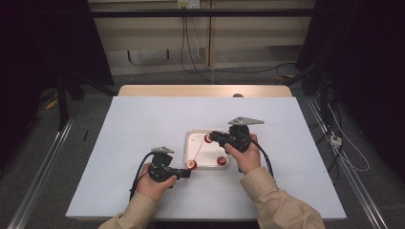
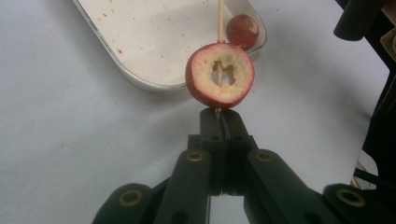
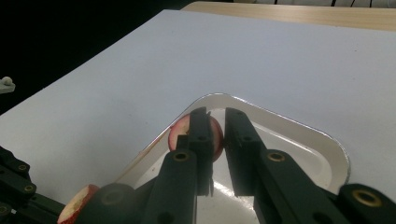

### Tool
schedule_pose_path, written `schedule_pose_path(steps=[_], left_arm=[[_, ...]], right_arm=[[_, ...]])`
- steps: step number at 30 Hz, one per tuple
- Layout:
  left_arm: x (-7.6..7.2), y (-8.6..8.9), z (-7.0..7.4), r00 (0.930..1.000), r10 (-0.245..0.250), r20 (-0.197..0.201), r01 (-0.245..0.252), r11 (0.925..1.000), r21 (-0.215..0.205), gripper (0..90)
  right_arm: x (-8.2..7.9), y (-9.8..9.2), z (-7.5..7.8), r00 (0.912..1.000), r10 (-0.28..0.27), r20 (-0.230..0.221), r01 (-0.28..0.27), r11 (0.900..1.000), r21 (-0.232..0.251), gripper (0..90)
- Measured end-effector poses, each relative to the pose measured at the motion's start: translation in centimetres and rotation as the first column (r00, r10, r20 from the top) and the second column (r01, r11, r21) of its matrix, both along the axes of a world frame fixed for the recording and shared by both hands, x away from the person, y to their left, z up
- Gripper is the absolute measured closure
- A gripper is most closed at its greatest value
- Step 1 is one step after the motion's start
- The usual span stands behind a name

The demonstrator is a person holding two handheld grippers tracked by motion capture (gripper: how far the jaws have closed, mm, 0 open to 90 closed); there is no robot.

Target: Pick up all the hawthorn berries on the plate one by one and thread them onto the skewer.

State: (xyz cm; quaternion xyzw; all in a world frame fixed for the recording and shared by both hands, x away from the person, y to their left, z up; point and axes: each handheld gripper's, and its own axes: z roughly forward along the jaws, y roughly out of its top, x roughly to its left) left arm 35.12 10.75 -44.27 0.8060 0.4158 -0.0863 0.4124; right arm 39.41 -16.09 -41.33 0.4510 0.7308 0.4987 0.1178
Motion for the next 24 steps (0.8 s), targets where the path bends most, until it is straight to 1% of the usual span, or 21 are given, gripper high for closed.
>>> schedule_pose_path(steps=[1, 3, 7, 9, 10, 11, 12, 13, 14, 15, 16, 18, 20, 21, 22, 23, 24], left_arm=[[0.0, 0.0, 0.0, 1.0, -0.004, -0.004, 0.004, 1.0, 0.0, 90.0], [0.0, -0.1, 0.0, 0.9999, -0.014, -0.003, 0.014, 0.9999, 0.003, 90.0], [0.0, -0.2, 0.0, 0.9998, -0.016, -0.012, 0.016, 0.9999, 0.004, 90.0], [-0.1, -0.3, 0.0, 0.9991, -0.039, -0.018, 0.039, 0.9991, 0.015, 90.0], [-0.2, -0.5, 0.0, 0.9986, -0.046, -0.028, 0.046, 0.9988, 0.015, 90.0], [-0.2, -0.6, 0.0, 0.9987, -0.046, -0.02, 0.047, 0.9986, 0.027, 90.0], [-0.3, -0.7, 0.0, 0.9985, -0.049, -0.023, 0.05, 0.9985, 0.023, 90.0], [-0.2, -0.7, 0.0, 0.9976, -0.064, -0.028, 0.064, 0.9976, 0.024, 90.0], [-0.2, -0.9, -0.1, 0.9984, -0.052, -0.023, 0.053, 0.9981, 0.031, 90.0], [-0.2, -0.8, -0.1, 0.9978, -0.061, -0.026, 0.062, 0.9979, 0.019, 90.0], [-0.2, -0.9, -0.1, 0.9982, -0.057, -0.02, 0.057, 0.9982, 0.016, 90.0], [-0.2, -1.0, -0.1, 0.9984, -0.053, -0.02, 0.053, 0.9984, 0.021, 90.0], [-0.2, -1.0, 0.0, 0.9987, -0.048, -0.019, 0.048, 0.9985, 0.026, 90.0], [-0.2, -0.9, -0.1, 0.9986, -0.05, -0.018, 0.05, 0.9986, 0.018, 90.0], [-0.2, -0.9, -0.1, 0.9989, -0.044, -0.016, 0.044, 0.9989, 0.019, 90.0], [-0.1, -0.9, -0.1, 0.9991, -0.04, -0.016, 0.041, 0.9989, 0.024, 90.0], [-0.1, -0.8, -0.1, 0.9988, -0.046, -0.017, 0.046, 0.9988, 0.013, 90.0]], right_arm=[[0.0, 0.0, 0.0, 1.0, 0.003, 0.0, -0.003, 1.0, 0.002, 82.0], [0.0, 0.1, 0.0, 0.9999, 0.008, 0.006, -0.008, 1.0, -0.014, 82.0], [-0.1, 0.2, 0.2, 0.9996, 0.021, 0.018, -0.021, 0.999, -0.028, 81.9], [-0.1, 0.2, 0.3, 0.9996, 0.022, 0.02, -0.021, 1.0, -0.018, 81.6], [-0.1, 0.1, 0.3, 0.9996, 0.017, 0.023, -0.016, 1.0, -0.015, 81.2], [0.0, 0.1, 0.4, 0.9996, 0.018, 0.023, -0.018, 1.0, -0.009, 81.1], [0.0, 0.1, 0.4, 0.9995, 0.02, 0.026, -0.02, 1.0, -0.003, 81.4], [0.0, 0.1, 0.5, 0.9994, 0.023, 0.026, -0.022, 1.0, -0.005, 81.2], [0.1, 0.2, 0.5, 0.9992, 0.027, 0.029, -0.026, 1.0, -0.008, 81.8], [0.1, 0.2, 0.6, 0.9991, 0.035, 0.025, -0.035, 0.999, 0.003, 82.8], [0.1, 0.4, 0.6, 0.9989, 0.042, 0.02, -0.043, 0.999, 0.018, 82.8], [0.0, 0.8, 0.6, 0.9984, 0.054, 0.015, -0.054, 0.999, 0.008, 82.0], [0.0, 1.3, 0.5, 0.9974, 0.072, 0.0, -0.072, 0.997, 0.027, 82.4], [0.0, 1.5, 0.4, 0.9971, 0.076, -0.002, -0.076, 0.997, 0.025, 82.6], [0.0, 1.7, 0.4, 0.9967, 0.082, -0.002, -0.082, 0.996, 0.028, 82.7], [0.0, 1.8, 0.4, 0.9964, 0.085, -0.002, -0.085, 0.996, 0.033, 81.9], [0.0, 1.9, 0.5, 0.9973, 0.073, 0.006, -0.073, 0.997, 0.031, 80.3]])
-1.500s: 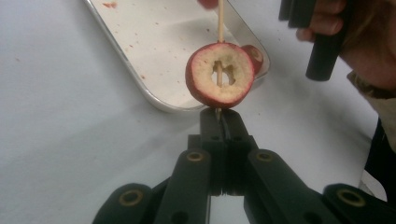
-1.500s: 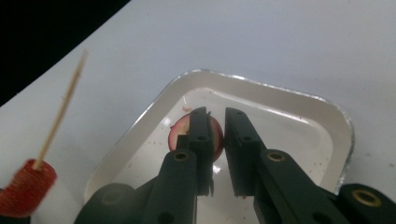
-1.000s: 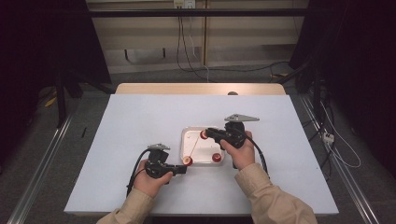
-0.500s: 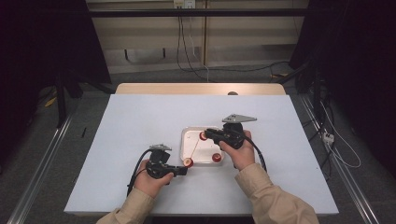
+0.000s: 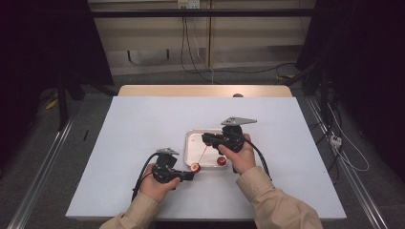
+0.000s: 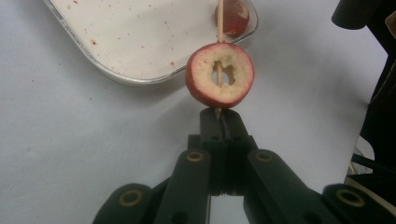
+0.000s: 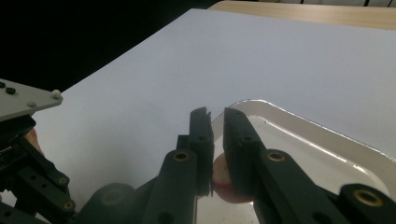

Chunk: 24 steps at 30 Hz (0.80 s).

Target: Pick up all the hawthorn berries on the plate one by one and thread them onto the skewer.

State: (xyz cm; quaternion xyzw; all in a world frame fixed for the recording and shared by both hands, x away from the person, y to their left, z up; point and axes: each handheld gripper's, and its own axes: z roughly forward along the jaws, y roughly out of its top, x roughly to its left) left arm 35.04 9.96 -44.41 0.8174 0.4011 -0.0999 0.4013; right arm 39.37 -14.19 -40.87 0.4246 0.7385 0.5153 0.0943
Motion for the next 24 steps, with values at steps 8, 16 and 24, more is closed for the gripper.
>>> schedule_pose_path(steps=[8, 16, 24], left_arm=[[0.0, 0.4, 0.4, 0.9982, 0.045, 0.038, -0.045, 0.9988, -0.018, 90.0], [-0.1, 0.4, 0.6, 0.9965, 0.061, 0.058, -0.059, 0.9975, -0.038, 90.0], [-0.1, 0.4, 0.6, 0.9971, 0.057, 0.051, -0.054, 0.9976, -0.042, 90.0]], right_arm=[[0.5, -1.0, -0.2, 0.9893, -0.113, -0.092, 0.119, 0.991, 0.066, 44.8], [0.6, 0.0, -0.7, 0.9828, -0.087, -0.163, 0.11, 0.984, 0.142, 59.6], [0.4, 0.6, -0.8, 0.9869, -0.052, -0.153, 0.073, 0.988, 0.135, 62.6]])
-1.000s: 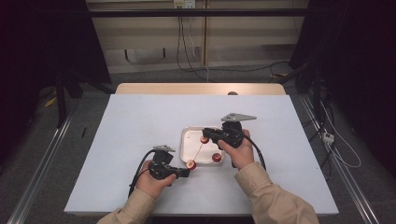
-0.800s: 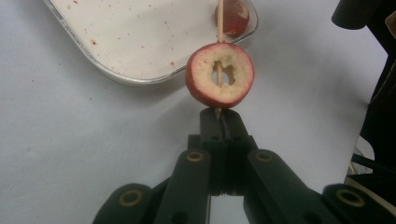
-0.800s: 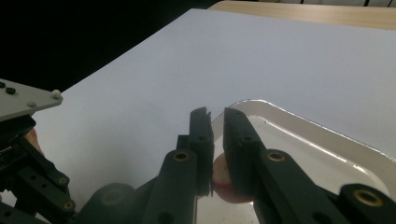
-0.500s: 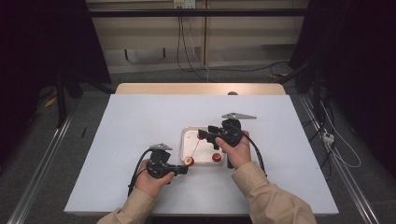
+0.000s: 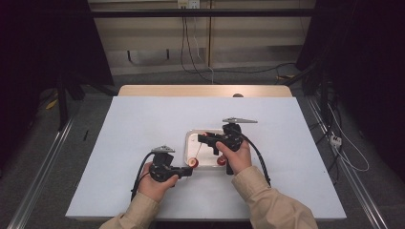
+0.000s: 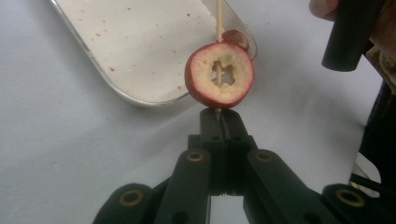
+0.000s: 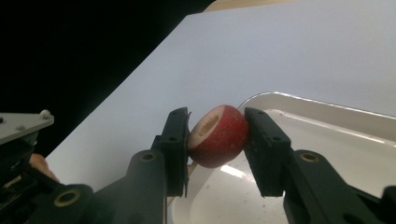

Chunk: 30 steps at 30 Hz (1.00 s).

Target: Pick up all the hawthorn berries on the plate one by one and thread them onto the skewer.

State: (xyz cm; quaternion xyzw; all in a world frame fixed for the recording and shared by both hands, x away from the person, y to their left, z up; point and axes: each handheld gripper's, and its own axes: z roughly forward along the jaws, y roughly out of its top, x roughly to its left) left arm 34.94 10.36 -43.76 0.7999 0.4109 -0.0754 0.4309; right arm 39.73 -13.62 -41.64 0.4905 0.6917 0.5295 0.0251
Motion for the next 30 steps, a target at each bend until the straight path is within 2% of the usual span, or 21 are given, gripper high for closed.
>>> schedule_pose_path(steps=[1, 3, 5, 8, 13, 14, 16, 19, 22, 25, 28, 30], left_arm=[[0.04, 0.09, -0.03, 0.9999, -0.006, -0.009, 0.006, 1.0, -0.001, 90.0], [0.13, 0.18, -0.17, 0.9999, 0.009, -0.007, -0.009, 0.9999, -0.008, 90.0], [0.17, 0.27, -0.05, 0.9999, -0.009, -0.013, 0.009, 0.9999, -0.01, 90.0], [0.02, 0.08, 0.02, 1.0, -0.003, 0.002, 0.003, 1.0, -0.002, 90.0], [-0.07, -0.01, 0.08, 0.9999, -0.015, 0.002, 0.015, 0.9999, 0.003, 90.0], [-0.11, -0.13, 0.02, 0.9999, -0.008, 0.009, 0.007, 0.9999, 0.009, 90.0], [-0.09, -0.16, 0.01, 0.9998, -0.02, 0.003, 0.02, 0.9998, 0.006, 90.0], [-0.09, -0.2, 0.01, 0.9997, -0.023, 0.002, 0.023, 0.9997, 0.009, 90.0], [-0.11, -0.21, 0.07, 0.9997, -0.024, -0.002, 0.024, 0.9997, 0.009, 90.0], [-0.12, -0.27, -0.08, 0.9998, -0.02, -0.007, 0.02, 0.9997, 0.01, 90.0], [-0.16, -0.27, 0.02, 0.9999, -0.012, 0.003, 0.012, 0.9996, 0.025, 90.0], [-0.19, -0.26, 0.23, 0.9998, 0.004, 0.021, -0.005, 0.9996, 0.027, 90.0]], right_arm=[[-0.11, 0.17, -0.01, 0.9998, 0.003, 0.017, -0.003, 1.0, -0.017, 62.7], [-0.22, 0.29, 0.05, 0.9997, 0.006, 0.024, -0.005, 1.0, -0.018, 62.7], [-0.23, 0.2, 0.07, 0.9997, 0.006, 0.025, -0.005, 1.0, -0.016, 62.7], [-0.19, 0.1, 0.07, 0.9994, 0.019, 0.029, -0.018, 1.0, -0.024, 62.4], [-0.12, -0.12, 0.2, 0.9998, -0.014, 0.014, 0.014, 0.999, 0.036, 56.3], [-0.14, -0.17, 0.26, 0.9997, -0.019, 0.012, 0.019, 0.999, 0.039, 63.6], [-0.15, -0.14, 0.22, 0.9996, -0.02, 0.02, 0.019, 1.0, 0.013, 63.5], [-0.07, -0.24, 0.23, 0.9999, -0.014, 0.008, 0.014, 1.0, 0.013, 64.4], [-0.03, -0.37, 0.37, 0.9997, -0.02, 0.015, 0.019, 0.999, 0.035, 67.0], [-0.07, -0.25, 0.35, 0.9995, -0.015, 0.028, 0.014, 1.0, 0.02, 67.0], [-0.2, -0.16, 0.3, 0.9993, -0.013, 0.036, 0.013, 1.0, 0.003, 67.0], [-0.23, -0.1, 0.37, 0.999, -0.015, 0.043, 0.014, 1.0, 0.014, 67.1]])
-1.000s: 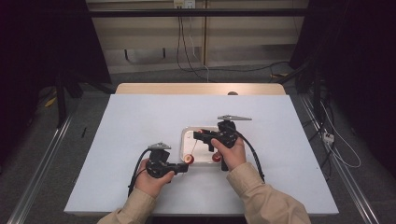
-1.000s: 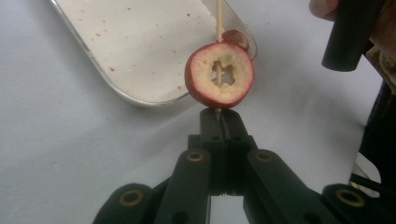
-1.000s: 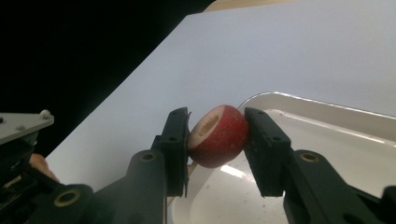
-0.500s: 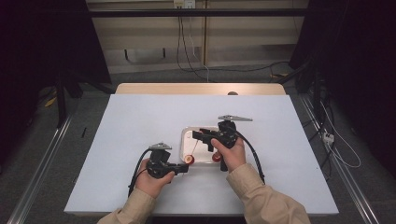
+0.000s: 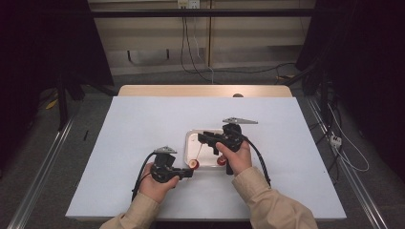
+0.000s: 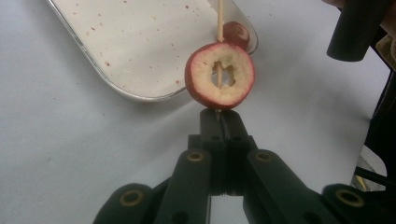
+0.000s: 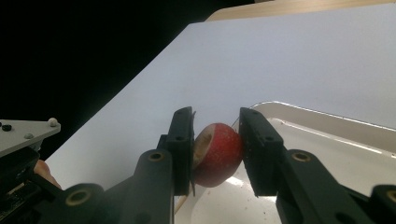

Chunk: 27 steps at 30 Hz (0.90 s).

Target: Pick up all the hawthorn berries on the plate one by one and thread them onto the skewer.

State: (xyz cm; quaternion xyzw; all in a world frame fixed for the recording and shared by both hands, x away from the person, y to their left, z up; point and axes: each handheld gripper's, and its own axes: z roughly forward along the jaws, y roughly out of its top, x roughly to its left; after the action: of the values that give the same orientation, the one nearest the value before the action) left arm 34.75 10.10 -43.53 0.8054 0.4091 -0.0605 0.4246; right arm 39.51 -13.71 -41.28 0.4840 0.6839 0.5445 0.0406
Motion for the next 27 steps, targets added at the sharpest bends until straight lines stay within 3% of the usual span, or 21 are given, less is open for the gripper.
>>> schedule_pose_path(steps=[7, 12, 23, 27], left_arm=[[-0.14, 0.12, 0.27, 0.9995, 0.012, 0.029, -0.012, 0.9999, -0.008, 90.0], [-0.19, -0.08, 0.21, 0.9996, 0.01, 0.026, -0.01, 1.0, 0.001, 90.0], [0.07, -0.09, 0.18, 0.9998, 0.016, 0.013, -0.015, 0.9994, -0.03, 90.0], [0.19, 0.03, 0.1, 0.9999, 0.012, 0.01, -0.012, 0.9997, -0.023, 90.0]], right_arm=[[-0.21, 0.19, -0.04, 0.9996, -0.027, 0.012, 0.027, 0.999, 0.042, 67.4], [-0.38, 0.07, -0.46, 0.999, -0.044, -0.006, 0.045, 0.996, 0.072, 67.5], [-0.67, 0.14, -0.73, 0.9985, -0.053, -0.009, 0.054, 0.995, 0.084, 67.8], [-0.65, 0.28, -0.83, 0.9987, -0.051, -0.006, 0.051, 0.995, 0.081, 67.8]])
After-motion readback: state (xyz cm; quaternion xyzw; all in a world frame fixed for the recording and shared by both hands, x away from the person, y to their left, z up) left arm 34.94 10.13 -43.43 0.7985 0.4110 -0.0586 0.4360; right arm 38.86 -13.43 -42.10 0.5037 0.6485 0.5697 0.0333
